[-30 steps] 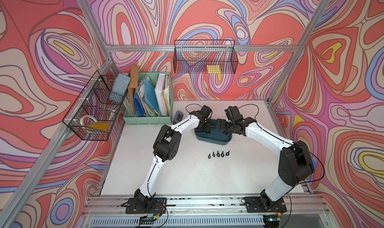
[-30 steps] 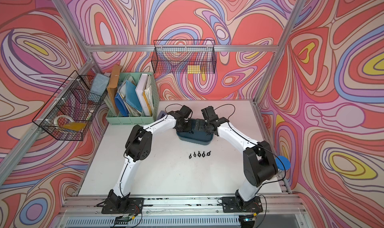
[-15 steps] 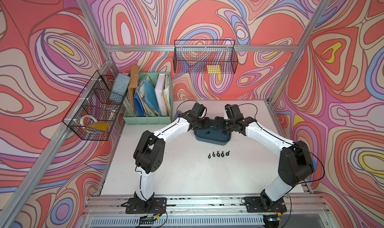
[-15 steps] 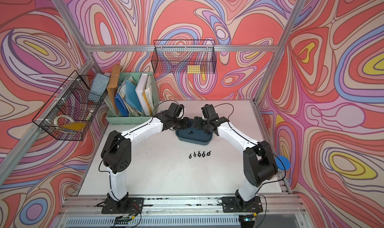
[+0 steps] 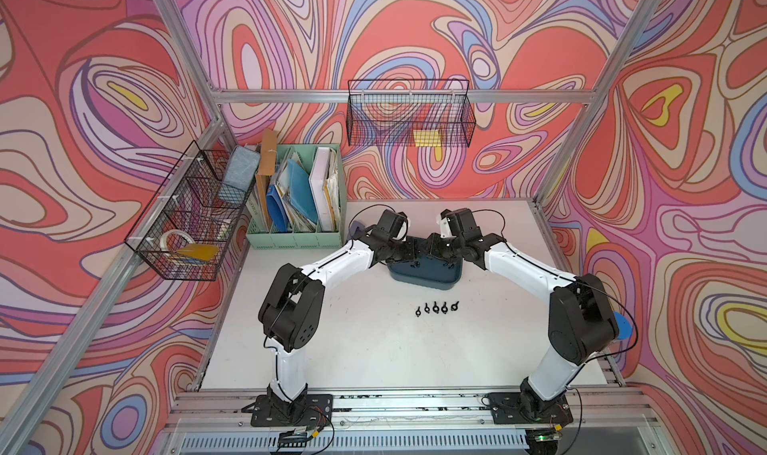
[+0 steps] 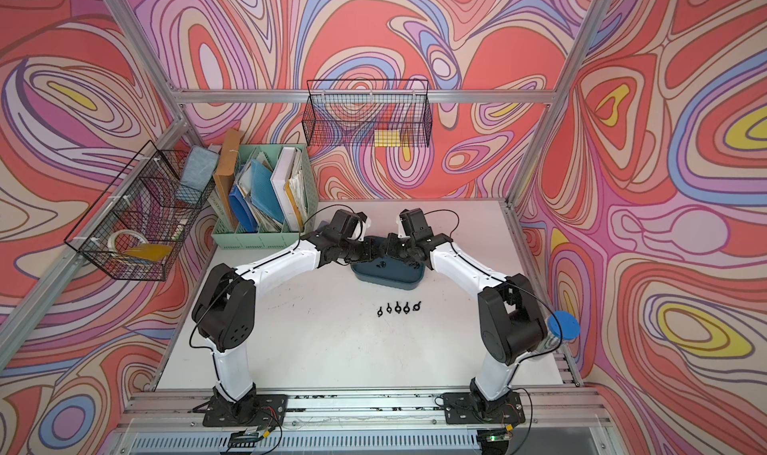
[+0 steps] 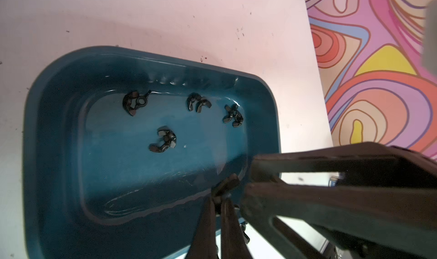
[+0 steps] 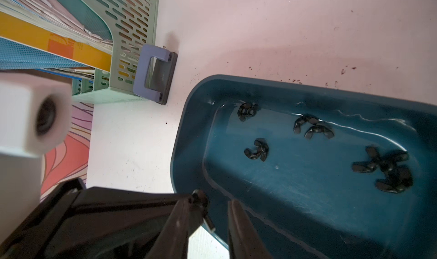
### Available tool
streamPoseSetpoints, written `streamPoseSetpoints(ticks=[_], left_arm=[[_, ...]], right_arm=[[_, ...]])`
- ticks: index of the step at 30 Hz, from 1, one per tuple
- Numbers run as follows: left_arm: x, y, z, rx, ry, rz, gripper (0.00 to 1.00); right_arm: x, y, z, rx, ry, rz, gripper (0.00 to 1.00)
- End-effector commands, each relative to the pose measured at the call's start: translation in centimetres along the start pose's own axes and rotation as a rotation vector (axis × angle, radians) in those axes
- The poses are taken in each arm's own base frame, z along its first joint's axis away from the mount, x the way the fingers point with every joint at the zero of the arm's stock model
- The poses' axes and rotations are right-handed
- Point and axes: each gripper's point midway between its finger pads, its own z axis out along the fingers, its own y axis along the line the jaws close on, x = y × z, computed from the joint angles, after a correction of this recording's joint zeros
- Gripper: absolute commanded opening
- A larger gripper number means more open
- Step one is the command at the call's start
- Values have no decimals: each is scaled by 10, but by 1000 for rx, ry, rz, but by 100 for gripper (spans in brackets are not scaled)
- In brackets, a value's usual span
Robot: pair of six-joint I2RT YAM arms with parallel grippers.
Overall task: Take out the wing nut from the storage box
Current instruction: Pick up the wing nut from the storage box.
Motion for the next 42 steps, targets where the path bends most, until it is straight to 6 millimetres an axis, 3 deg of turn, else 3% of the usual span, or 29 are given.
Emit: streamPoseSetpoints(ticks=[1,13,21,23,27,28,31,33,35,39,42], left_arm=[[-9,-17,-12,72,-36,12,0],[-7,-21,-12,98,-26,0,0],[-9,-23,-12,112,-31,-7,0],[-8,-23,-12,116,-27,-8,0],[-8,-24,-12,123,-26,-6,0],[-8,-24,-13,123,-26,-6,3],[-8,-23,-16,113,-30,-8,25],[-8,-20,-19,105,-35,-9,29],[-7,-16,-24,96,-41,-17,39],[-4,-6,-37,71,-54,-30,41],[-1,4,-52,40,-70,-37,51]], right_arm=[[-8,5,3,-21,-11,21,26],[-6,12,7,-73,5,46,19],[1,10,6,-80,14,60,9],[1,10,6,-80,15,60,0],[0,11,4,-83,11,57,0],[-1,12,4,-86,9,55,0],[-2,14,1,-89,3,51,0],[-4,14,-1,-85,-5,45,0],[-5,14,-3,-79,-14,43,0],[-3,13,-6,-58,-10,30,0],[5,13,-5,-17,6,4,0]])
